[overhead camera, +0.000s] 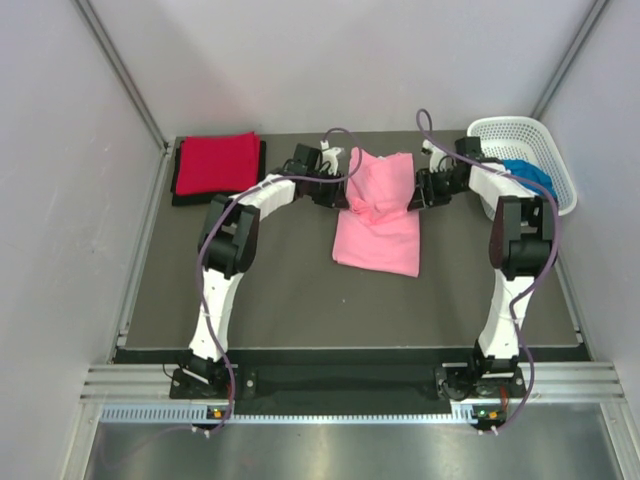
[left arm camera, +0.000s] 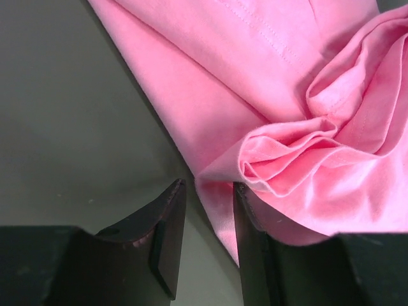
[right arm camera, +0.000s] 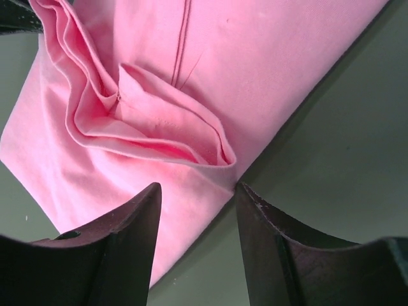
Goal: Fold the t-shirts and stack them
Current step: Fold the tshirt
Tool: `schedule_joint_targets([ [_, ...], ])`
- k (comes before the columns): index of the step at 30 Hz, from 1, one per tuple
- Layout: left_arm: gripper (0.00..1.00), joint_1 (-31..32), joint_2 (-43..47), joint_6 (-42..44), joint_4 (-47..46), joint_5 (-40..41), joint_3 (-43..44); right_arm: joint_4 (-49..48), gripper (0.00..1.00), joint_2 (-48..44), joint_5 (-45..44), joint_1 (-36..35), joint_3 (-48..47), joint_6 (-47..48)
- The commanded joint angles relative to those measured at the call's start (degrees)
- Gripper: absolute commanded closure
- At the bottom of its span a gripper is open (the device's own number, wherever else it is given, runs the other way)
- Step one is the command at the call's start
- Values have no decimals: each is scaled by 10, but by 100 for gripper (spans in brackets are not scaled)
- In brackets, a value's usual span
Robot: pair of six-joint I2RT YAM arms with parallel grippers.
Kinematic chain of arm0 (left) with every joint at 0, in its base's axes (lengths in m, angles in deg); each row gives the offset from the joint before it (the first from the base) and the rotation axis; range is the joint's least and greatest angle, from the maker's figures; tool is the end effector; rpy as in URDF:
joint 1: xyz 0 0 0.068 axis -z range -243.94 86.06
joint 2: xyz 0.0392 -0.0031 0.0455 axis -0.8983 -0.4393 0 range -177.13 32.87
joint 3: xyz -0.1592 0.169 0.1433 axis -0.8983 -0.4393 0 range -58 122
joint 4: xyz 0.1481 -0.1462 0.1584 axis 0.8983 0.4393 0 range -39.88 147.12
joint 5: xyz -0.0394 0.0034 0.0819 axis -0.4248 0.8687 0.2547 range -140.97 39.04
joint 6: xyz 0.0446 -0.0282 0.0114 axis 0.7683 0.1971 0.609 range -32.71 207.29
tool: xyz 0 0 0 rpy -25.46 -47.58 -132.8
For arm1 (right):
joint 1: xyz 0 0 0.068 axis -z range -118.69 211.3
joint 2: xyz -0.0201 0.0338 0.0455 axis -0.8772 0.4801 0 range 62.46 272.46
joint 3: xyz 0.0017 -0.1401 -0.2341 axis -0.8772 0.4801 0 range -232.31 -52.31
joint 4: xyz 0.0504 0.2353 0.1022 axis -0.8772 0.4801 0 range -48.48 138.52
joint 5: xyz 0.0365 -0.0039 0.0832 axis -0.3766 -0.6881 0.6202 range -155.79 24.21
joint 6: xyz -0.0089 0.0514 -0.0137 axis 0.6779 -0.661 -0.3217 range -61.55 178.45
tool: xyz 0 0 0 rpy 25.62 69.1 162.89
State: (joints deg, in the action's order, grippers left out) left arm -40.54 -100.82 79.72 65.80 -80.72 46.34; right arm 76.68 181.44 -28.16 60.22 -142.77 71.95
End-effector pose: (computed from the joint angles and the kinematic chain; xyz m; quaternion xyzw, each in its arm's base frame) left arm 0.4698 -0.2226 0.1623 0.2202 0.8710 -0.3272 0.2928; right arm 0.4367 0.0300 0.1886 -0.1898 0.9050 0.2888 0.2482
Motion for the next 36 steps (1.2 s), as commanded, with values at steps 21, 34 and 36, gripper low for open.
schedule_joint_targets([
  [21,100,-39,-61,-111,-49,-26,57,-76,100,38,-3,32,-20,-35],
  [34,72,-41,-47,-149,-75,-63,54,-79,73,50,13,33,-43,-64],
  [36,68,-41,-34,-152,-80,-63,47,-76,68,48,5,33,-51,-70],
])
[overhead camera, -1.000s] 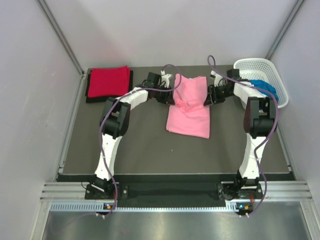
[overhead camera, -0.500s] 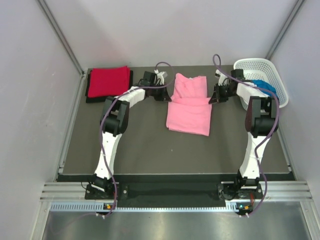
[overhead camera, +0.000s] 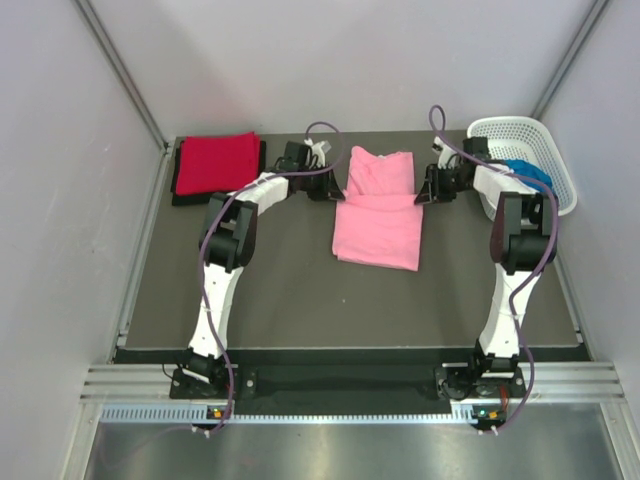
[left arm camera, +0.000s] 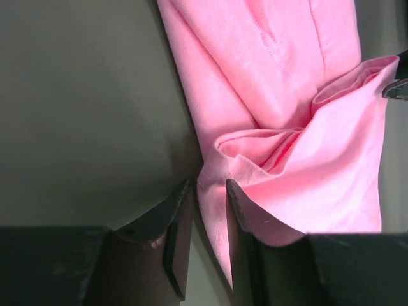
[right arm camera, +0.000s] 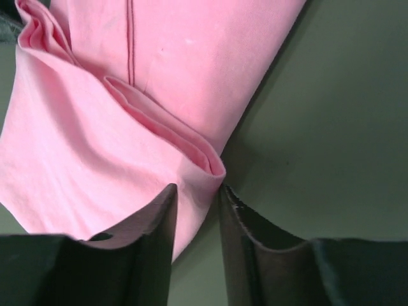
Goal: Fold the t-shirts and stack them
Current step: Fold the tshirt
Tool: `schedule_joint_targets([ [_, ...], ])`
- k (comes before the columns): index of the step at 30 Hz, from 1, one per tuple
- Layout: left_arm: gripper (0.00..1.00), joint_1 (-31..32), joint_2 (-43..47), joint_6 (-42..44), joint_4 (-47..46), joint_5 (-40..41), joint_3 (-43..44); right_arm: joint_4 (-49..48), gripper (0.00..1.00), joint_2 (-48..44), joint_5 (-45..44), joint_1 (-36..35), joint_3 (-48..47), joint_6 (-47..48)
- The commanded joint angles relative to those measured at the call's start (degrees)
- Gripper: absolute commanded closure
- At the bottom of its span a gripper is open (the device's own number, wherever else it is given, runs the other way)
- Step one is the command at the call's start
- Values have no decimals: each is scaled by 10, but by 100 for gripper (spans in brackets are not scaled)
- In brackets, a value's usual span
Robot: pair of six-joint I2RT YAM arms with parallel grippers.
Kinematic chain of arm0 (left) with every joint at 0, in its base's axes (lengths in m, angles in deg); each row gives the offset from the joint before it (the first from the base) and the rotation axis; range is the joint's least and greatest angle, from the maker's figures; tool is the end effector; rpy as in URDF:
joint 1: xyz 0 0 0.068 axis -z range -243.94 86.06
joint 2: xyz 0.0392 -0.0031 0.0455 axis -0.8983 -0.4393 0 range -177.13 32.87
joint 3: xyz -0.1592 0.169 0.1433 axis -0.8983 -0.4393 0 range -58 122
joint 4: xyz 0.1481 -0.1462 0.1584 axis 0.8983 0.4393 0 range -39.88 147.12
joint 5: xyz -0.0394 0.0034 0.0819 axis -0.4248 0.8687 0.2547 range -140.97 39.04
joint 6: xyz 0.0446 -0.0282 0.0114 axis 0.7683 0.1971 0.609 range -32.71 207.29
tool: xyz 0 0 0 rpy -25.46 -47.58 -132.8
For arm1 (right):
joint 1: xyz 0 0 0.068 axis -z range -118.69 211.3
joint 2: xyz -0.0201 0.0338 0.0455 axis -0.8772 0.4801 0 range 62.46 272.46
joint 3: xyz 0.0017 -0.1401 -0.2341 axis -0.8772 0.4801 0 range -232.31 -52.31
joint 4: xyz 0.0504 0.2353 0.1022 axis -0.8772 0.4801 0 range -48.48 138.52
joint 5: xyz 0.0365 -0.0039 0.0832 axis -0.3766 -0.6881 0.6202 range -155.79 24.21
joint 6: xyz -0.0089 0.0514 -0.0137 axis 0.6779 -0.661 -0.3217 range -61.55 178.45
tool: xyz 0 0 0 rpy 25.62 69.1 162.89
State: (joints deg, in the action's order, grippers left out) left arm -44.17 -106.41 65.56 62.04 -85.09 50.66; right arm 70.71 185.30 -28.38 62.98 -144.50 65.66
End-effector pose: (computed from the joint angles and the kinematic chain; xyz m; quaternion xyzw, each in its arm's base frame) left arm 0.4994 -0.2008 0.1426 0.1031 0.8771 -0.3874 0.2645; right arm 0.4564 0.0083 0.1736 -0.1275 0.9095 0.2896 0.2696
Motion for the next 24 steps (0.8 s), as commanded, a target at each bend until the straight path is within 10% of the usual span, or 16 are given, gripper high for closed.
schedule_joint_targets([
  [1,68,-4,25,-10,-43,-18,3,-17,64,2,-3,5,-34,-19],
  [11,68,-3,25,-44,-60,-54,-15,-58,61,-2,19,4,-7,-69],
  [18,91,-5,-5,-84,-103,-97,-7,-114,87,37,77,5,-10,-121],
  [24,78,-12,-25,-101,-86,-73,7,-96,90,69,51,8,-35,-122],
])
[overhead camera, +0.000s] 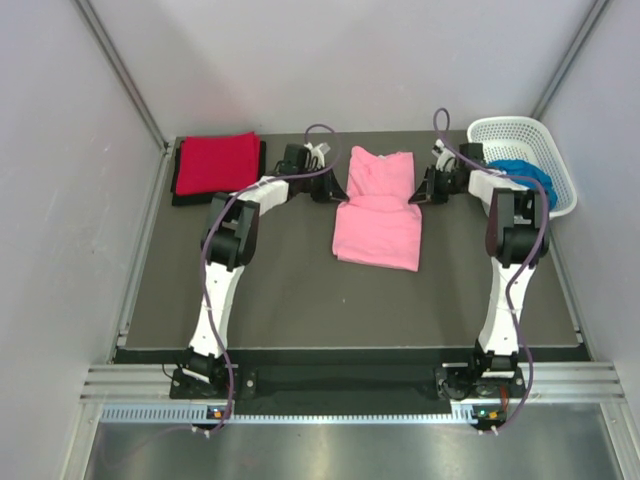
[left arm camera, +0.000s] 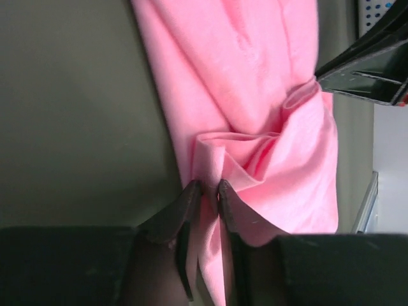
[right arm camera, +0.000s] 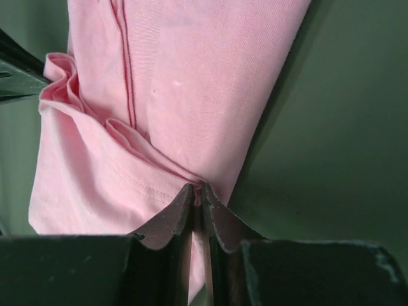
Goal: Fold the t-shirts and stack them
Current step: Fold the tshirt
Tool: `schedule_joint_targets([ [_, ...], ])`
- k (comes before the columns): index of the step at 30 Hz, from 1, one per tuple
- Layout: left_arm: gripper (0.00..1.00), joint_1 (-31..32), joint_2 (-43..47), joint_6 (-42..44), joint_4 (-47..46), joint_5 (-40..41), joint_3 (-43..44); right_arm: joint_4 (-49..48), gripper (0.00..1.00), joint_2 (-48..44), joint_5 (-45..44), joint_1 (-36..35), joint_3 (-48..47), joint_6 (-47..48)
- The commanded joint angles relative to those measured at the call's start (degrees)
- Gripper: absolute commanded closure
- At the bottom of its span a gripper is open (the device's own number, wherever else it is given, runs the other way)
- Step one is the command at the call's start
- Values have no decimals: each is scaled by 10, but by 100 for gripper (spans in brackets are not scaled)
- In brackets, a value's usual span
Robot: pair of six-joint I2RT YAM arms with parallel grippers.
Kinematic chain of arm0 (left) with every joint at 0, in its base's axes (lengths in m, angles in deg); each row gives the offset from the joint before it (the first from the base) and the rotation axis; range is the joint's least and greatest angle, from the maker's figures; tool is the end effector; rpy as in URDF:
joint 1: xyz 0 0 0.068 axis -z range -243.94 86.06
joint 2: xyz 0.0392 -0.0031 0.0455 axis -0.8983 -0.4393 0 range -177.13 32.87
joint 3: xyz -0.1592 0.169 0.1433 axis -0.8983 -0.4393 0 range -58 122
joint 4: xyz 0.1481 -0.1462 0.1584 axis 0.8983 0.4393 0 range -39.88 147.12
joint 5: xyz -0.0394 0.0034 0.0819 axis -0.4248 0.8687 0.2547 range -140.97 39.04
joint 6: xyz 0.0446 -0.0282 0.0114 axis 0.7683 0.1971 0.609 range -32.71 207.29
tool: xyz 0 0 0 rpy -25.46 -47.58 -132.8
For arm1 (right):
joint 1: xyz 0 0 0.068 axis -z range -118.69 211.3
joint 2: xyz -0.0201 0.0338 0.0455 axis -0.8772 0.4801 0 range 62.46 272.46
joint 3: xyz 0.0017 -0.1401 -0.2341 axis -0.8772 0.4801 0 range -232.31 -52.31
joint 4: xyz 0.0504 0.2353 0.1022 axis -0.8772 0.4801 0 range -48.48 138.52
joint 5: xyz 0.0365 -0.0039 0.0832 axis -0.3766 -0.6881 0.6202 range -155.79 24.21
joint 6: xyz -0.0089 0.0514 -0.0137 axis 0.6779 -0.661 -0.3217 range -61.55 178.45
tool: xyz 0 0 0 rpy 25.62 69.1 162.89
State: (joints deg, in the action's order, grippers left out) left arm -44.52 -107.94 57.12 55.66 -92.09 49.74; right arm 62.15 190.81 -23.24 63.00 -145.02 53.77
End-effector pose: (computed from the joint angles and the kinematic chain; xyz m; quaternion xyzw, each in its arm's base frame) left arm 0.5030 -0.2022 0.1340 0.0726 0.8543 -0.4575 0.2357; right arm 0.4740 0.0101 0.1432 -0.0555 0.8963 0.3541 0.2612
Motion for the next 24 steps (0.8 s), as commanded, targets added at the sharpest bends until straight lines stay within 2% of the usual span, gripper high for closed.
schedule_joint_targets([
  [1,76,-10,-11,-17,-15,8,19,-2,90,20,-14,9,-41,-3],
  [5,67,-13,-10,-20,8,16,29,13,87,33,-18,10,-57,-5],
  [8,65,-18,23,-5,46,33,29,30,75,16,-32,10,-63,-10],
  [9,64,-22,38,12,61,45,25,35,67,-5,-36,10,-63,-12],
  [10,57,-23,71,22,75,62,12,40,63,-16,-45,10,-61,-12],
  [12,55,-23,109,53,112,117,-9,54,54,-55,-58,10,-58,-24],
  [15,54,-23,183,71,126,146,-74,78,44,-106,-89,10,-35,-47],
  [18,54,-23,249,65,114,134,-160,97,41,-157,-108,10,-5,-68],
  [22,56,-11,334,20,3,62,-328,105,41,-233,-145,3,115,-98],
  [24,58,1,352,-1,-32,49,-374,106,41,-279,-172,-9,182,-105],
])
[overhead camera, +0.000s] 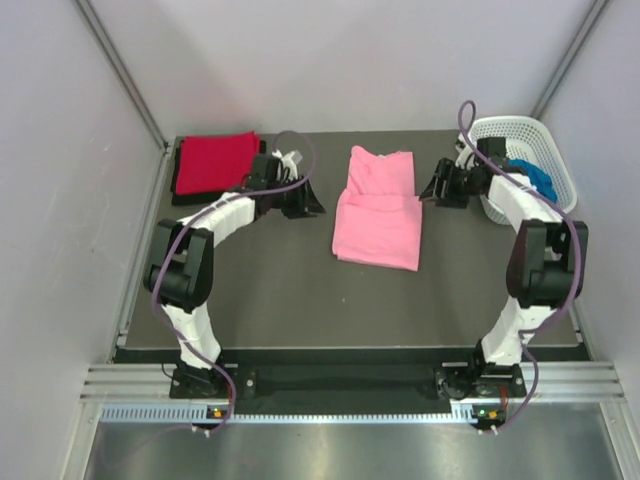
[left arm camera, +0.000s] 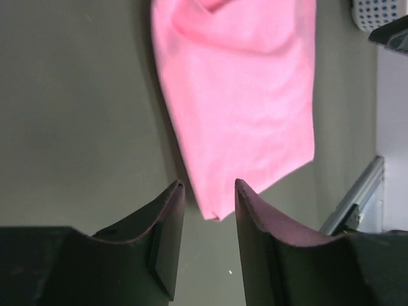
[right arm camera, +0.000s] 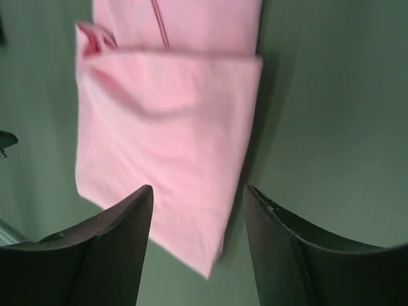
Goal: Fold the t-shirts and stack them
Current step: Fold the tshirt
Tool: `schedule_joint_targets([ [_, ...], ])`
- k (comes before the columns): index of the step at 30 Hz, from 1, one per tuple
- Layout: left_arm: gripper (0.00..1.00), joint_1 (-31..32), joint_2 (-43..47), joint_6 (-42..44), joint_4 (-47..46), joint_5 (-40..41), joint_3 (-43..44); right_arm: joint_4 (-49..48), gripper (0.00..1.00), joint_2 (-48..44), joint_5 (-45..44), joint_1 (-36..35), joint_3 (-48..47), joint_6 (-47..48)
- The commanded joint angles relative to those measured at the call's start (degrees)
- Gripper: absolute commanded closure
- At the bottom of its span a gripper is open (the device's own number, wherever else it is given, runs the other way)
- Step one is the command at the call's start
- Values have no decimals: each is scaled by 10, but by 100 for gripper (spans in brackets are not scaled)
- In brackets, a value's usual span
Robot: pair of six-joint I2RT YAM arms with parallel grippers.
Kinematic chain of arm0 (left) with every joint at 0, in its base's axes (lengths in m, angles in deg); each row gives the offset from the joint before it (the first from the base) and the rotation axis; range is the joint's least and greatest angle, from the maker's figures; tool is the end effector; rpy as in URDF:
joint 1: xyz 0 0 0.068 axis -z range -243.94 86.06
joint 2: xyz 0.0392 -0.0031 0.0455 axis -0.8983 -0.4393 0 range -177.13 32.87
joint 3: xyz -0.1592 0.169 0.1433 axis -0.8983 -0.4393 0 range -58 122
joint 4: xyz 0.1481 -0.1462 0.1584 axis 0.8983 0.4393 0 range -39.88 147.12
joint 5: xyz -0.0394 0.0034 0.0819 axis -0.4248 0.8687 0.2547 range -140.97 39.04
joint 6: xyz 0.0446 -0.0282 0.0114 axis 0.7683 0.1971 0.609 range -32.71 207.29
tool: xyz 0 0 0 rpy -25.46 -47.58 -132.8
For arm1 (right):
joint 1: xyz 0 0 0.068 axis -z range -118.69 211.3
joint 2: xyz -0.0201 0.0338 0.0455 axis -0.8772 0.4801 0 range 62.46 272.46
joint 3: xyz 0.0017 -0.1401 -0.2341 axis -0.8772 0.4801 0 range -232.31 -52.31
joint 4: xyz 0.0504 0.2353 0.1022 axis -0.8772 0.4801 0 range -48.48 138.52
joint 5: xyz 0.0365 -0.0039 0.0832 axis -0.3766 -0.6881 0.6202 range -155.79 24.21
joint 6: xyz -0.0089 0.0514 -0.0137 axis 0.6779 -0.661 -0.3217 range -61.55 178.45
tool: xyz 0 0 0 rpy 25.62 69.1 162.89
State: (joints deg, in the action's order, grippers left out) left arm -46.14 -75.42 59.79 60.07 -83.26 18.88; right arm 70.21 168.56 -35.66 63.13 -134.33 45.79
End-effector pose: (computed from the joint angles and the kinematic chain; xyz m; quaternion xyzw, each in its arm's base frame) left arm 0.3955 -0.1470 0.2189 0.0401 0.8819 -0.3862 0.2674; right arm 0.4052 0.0050 0.2385 0.0331 0.9183 0.2743 0.2836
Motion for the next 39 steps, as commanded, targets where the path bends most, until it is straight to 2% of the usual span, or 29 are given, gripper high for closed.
schedule_joint_targets([
  [1,59,21,37,-33,-91,-54,-103,25,41,-70,-56,-13,97,-26],
  [5,60,50,48,-53,-161,-59,-160,-3,41,-149,-67,-14,199,-60],
  [8,60,66,47,-51,-187,-58,-183,-28,41,-186,-62,-42,261,-67],
  [15,61,89,26,-43,-214,-44,-201,-73,41,-204,-43,-57,347,-53],
  [27,62,93,26,-5,-153,-9,-192,-140,43,-141,-28,-61,374,-50],
  [29,61,93,36,8,-127,-2,-191,-143,45,-137,-28,-62,375,-50],
  [33,59,92,41,12,-125,-3,-198,-139,55,-141,-37,-62,375,-47],
  [39,59,90,35,28,-122,-22,-196,-116,54,-149,-39,-62,371,-40],
])
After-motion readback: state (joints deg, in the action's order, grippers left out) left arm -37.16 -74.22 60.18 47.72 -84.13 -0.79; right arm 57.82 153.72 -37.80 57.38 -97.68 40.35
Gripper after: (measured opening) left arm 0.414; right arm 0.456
